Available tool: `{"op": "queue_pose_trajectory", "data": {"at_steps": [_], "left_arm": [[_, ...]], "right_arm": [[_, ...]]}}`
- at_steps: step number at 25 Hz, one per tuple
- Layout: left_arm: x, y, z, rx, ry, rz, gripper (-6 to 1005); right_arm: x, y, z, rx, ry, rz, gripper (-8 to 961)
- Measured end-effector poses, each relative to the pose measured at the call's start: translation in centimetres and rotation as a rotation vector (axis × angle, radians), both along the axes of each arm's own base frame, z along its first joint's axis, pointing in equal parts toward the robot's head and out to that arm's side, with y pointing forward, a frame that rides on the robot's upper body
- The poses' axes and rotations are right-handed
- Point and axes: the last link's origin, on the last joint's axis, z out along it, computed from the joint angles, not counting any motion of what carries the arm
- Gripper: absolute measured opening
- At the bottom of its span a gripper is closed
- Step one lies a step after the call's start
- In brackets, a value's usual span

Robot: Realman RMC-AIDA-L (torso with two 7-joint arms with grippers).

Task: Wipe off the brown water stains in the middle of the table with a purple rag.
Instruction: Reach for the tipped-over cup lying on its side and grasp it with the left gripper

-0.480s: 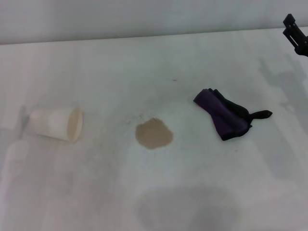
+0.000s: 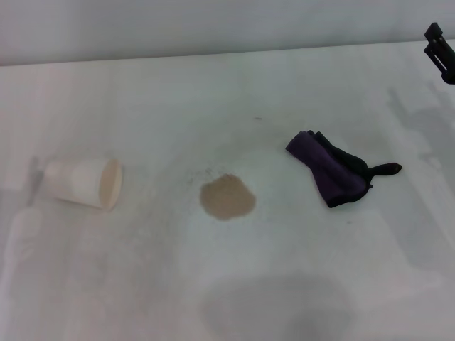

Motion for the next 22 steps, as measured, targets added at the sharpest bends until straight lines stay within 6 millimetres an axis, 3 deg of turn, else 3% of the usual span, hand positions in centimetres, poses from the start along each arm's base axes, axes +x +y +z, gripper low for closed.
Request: {"op": "queue_pose_trajectory", "data": {"at_steps": [8,10,14,17,22], "left_arm": [[1.1,1.6,0.1,-0.022,-0.055,-0.038,885],[1.1,2.4,0.8,-0.034,-0.149,-0.051,884],[1.7,3.6,1.8,-0.068,-0.162,-0.112,883],[2.2,4.8,3.5,-0.161,-0.131,-0.209,881],[1.6,6.4,8.8,-0.447,-0.06,-0.244,877]], "right_arm": [[0.0,0.0,0.0,-0.001,-0.001,0.002,874],[-0.1,-0.1,0.0,0.0,-0.001,0.007,873],[-0.2,0.0,-0.1,-0.002,0.002,0.011,873],[-0.2,0.1,0.0,0.0,-0.001,0.013,873],[-0.7,0.6,-0.1,-0.003,-0.001,0.024,873]]}}
